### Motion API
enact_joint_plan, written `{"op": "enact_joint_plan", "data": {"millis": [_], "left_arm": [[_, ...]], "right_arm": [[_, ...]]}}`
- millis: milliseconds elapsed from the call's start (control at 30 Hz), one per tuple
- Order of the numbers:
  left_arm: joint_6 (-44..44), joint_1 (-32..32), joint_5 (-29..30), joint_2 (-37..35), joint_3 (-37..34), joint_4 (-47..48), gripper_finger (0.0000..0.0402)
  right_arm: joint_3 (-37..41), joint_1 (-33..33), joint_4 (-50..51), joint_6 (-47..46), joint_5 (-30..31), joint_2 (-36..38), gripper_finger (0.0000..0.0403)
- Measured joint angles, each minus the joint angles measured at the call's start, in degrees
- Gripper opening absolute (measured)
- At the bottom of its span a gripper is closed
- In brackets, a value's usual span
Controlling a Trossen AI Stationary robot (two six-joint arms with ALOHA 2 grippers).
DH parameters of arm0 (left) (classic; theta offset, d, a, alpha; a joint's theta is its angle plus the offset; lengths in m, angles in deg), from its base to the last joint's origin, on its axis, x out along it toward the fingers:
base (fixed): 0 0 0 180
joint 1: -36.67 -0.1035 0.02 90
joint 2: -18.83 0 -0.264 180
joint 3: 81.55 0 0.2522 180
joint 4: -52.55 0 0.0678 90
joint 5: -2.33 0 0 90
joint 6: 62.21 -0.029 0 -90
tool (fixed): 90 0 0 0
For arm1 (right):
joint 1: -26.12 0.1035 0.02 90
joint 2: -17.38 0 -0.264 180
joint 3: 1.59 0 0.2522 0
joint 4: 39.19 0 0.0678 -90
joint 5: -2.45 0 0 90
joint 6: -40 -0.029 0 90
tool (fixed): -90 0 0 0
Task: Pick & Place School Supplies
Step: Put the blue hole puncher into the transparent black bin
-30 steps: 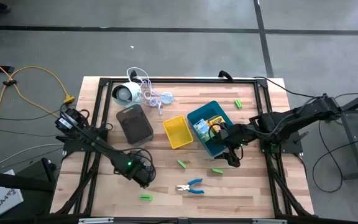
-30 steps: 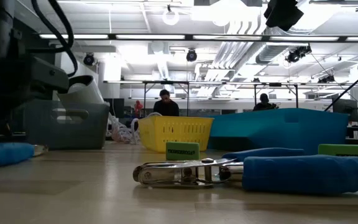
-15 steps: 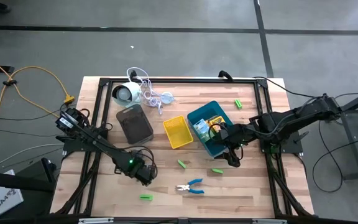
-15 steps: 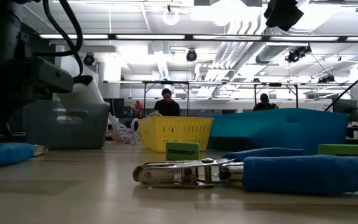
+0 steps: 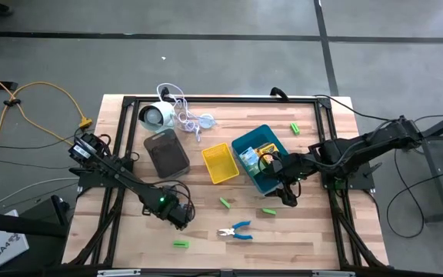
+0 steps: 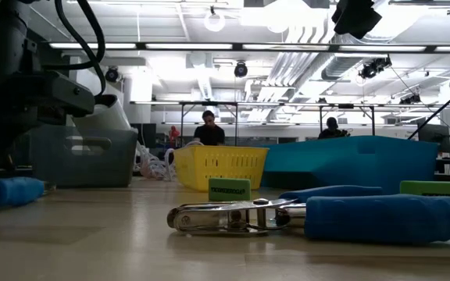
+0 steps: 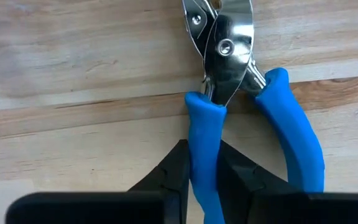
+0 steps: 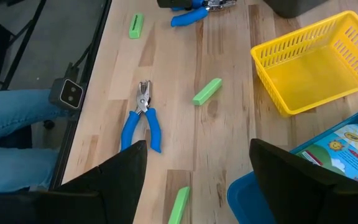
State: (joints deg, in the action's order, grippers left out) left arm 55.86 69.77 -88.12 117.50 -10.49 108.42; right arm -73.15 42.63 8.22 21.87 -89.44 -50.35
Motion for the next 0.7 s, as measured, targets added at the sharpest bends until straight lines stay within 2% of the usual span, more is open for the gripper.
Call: {"op": "enact_joint_plan", "data": {"millis": [300, 700], "left_arm": [[-0.82, 0.09, 0.64, -2.28, -0.17, -1.91, 0.0049], [-11.57, -0.90, 5.31, -6.62, -0.08, -7.32, 0.0048]], "right_arm": [[0.00, 0.00, 0.00, 0.00, 0.00, 0.00, 0.0275], [0.00, 0.00, 0.00, 0.00, 0.00, 0.00, 0.0275]]}}
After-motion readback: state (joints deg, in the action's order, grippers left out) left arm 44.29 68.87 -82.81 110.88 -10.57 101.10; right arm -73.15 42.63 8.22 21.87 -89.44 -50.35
